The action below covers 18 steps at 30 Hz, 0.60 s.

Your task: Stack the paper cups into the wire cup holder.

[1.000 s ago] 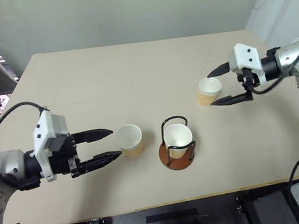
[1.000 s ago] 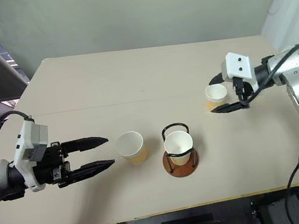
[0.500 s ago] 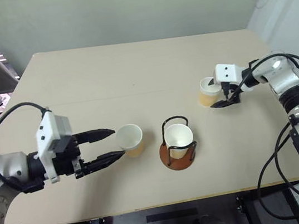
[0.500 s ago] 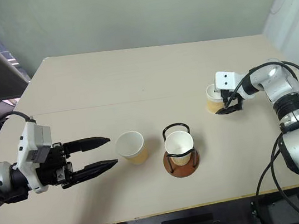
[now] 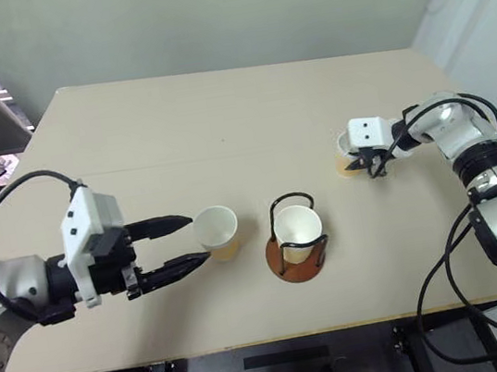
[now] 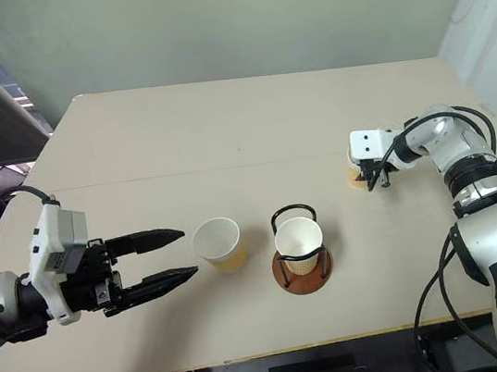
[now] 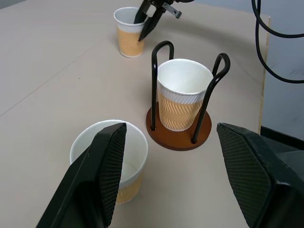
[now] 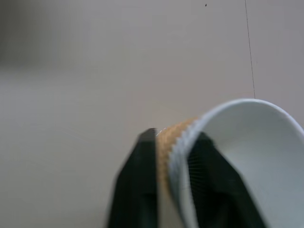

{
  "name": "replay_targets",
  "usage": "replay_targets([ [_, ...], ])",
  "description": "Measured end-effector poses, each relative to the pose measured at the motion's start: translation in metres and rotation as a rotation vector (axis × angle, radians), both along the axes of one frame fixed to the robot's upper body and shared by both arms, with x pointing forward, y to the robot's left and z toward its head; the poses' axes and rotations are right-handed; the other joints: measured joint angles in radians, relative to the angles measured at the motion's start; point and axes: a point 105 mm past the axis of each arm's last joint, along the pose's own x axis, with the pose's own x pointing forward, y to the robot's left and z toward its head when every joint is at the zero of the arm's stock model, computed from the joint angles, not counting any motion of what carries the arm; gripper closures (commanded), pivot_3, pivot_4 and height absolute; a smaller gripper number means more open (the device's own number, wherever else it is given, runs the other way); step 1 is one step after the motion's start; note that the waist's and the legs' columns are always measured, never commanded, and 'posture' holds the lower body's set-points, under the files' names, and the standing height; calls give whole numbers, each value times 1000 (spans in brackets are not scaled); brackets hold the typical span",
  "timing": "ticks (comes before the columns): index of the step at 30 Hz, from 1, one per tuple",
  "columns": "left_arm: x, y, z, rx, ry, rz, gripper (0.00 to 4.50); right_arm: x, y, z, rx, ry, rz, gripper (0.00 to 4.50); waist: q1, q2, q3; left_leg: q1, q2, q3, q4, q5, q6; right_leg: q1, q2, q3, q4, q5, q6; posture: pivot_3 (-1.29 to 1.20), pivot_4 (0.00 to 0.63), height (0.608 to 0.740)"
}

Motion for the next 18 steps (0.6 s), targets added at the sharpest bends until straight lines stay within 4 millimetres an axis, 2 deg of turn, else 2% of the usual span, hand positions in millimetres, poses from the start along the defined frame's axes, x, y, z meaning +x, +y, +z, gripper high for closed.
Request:
replay_targets([
  [2, 0, 0, 0, 3, 0, 0, 1235, -5, 2, 8, 36, 27, 34, 4437, 0, 1, 0, 0, 0, 0, 0, 0, 0, 0, 0, 0, 0, 0, 0, 0, 150, 740],
  [4, 0, 0, 1, 7, 0, 0, 1235, -13, 5, 24, 82, 36, 90, 4437, 0, 1, 1, -1, -1, 2, -1, 0, -1, -1, 1, 0, 0, 0, -1, 0, 150, 740],
  [8, 0, 1, 3, 22, -1, -9, 1235, -43, 11, 79, 211, -5, 226, 4437, 2, 1, 1, -2, -1, 6, -1, 1, -4, -1, 3, -2, -1, -1, -2, 0, 150, 740],
  [11, 2, 2, 5, 25, -1, -15, 1235, -75, 30, 112, 312, -10, 358, 4437, 2, 1, 1, -1, 0, 6, -1, 2, -6, 0, 5, -2, -2, -2, -3, 0, 150, 740],
  [14, 3, 2, 6, 22, 2, -19, 1235, -108, 50, 120, 383, 51, 490, 4437, 0, 1, 1, 1, 0, 6, -1, 2, -7, 1, 5, -1, -4, -3, -5, 0, 150, 740],
  [18, 5, 1, 8, 14, 1, -29, 1235, -145, 72, 104, 381, 162, 623, 4437, -7, 1, 1, 5, 0, 6, 1, 3, -7, 4, 7, -1, -1, -3, -6, 0, 150, 740],
])
